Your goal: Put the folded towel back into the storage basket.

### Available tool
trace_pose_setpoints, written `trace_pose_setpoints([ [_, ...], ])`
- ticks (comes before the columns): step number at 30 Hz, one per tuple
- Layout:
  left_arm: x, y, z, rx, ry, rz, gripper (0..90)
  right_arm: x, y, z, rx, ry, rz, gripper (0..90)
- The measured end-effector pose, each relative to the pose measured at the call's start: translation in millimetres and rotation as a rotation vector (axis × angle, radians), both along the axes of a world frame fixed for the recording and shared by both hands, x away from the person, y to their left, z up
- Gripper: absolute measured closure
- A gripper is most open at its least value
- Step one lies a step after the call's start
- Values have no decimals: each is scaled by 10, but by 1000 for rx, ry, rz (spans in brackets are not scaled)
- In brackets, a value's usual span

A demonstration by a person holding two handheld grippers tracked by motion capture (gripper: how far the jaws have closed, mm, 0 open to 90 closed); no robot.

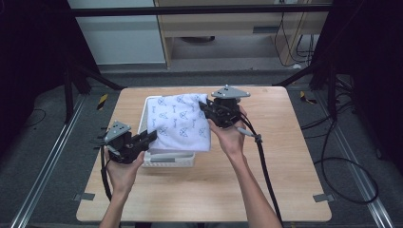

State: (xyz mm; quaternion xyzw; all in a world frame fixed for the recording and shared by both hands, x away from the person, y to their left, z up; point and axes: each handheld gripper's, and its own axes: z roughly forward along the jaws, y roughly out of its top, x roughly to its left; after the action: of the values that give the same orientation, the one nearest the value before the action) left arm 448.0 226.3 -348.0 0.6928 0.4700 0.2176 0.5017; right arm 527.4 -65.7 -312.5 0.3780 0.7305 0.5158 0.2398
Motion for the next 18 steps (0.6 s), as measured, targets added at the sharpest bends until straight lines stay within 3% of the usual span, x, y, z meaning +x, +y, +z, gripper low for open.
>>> trace_pose_setpoints([
  [18,106,217,-45,17,8,78,750,188,315,-71,12,9,11,773],
])
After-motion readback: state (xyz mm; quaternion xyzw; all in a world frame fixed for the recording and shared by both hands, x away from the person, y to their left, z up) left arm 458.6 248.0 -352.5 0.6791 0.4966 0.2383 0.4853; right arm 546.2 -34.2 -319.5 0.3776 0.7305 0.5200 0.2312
